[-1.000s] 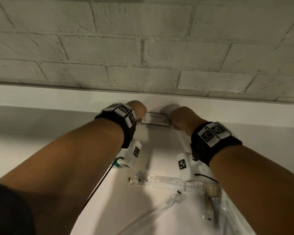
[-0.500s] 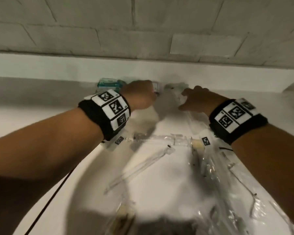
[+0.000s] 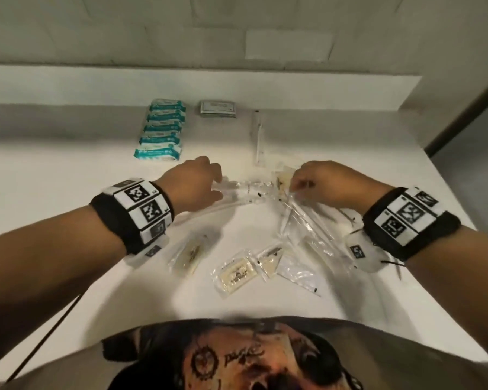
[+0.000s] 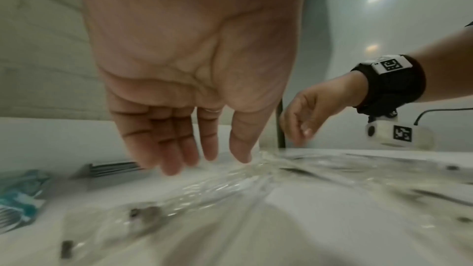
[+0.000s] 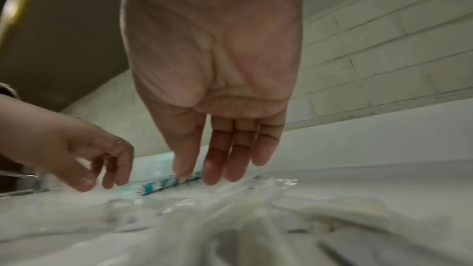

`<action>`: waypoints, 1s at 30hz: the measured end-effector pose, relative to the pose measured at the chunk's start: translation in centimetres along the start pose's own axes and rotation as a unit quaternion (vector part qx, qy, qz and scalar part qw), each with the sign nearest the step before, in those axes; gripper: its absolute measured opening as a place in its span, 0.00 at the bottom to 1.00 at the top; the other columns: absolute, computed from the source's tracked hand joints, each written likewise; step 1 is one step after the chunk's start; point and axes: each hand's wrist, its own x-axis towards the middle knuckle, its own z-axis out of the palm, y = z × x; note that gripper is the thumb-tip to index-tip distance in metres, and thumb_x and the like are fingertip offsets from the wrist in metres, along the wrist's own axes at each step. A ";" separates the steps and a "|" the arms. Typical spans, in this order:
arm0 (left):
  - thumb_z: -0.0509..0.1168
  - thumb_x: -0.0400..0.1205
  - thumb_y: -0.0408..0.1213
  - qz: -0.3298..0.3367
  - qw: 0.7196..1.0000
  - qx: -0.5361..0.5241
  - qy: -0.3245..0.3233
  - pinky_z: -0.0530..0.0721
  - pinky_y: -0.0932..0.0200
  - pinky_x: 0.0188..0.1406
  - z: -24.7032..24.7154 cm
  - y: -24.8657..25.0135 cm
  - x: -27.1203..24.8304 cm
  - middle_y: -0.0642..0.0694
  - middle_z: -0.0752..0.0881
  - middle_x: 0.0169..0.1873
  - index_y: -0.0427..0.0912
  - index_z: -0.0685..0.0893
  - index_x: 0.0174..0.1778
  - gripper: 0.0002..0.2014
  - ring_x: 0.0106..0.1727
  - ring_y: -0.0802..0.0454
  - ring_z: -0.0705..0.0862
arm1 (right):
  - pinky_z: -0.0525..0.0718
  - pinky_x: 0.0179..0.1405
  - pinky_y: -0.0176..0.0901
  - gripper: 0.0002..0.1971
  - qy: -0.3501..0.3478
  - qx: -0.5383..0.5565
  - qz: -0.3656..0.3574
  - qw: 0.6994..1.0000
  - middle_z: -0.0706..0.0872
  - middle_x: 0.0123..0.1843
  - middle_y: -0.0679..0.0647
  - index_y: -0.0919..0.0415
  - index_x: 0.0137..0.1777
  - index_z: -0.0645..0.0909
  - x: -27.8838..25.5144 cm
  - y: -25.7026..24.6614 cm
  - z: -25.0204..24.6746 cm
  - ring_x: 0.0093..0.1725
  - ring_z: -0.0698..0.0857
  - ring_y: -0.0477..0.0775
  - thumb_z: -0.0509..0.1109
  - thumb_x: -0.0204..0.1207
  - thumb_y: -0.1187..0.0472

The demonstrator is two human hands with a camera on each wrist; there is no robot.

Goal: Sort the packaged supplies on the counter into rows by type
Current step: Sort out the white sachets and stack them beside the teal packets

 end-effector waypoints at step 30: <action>0.56 0.80 0.31 0.130 0.979 0.152 -0.041 0.77 0.54 0.54 2.9 13.1 1.6 0.47 0.80 0.61 0.51 0.81 0.63 0.18 0.58 0.45 0.80 | 0.79 0.50 0.48 0.30 -0.039 -0.017 0.125 0.991 0.80 0.63 0.59 0.63 0.67 0.72 -10.3 -1.0 7.0 0.59 0.81 0.61 0.80 0.68 0.57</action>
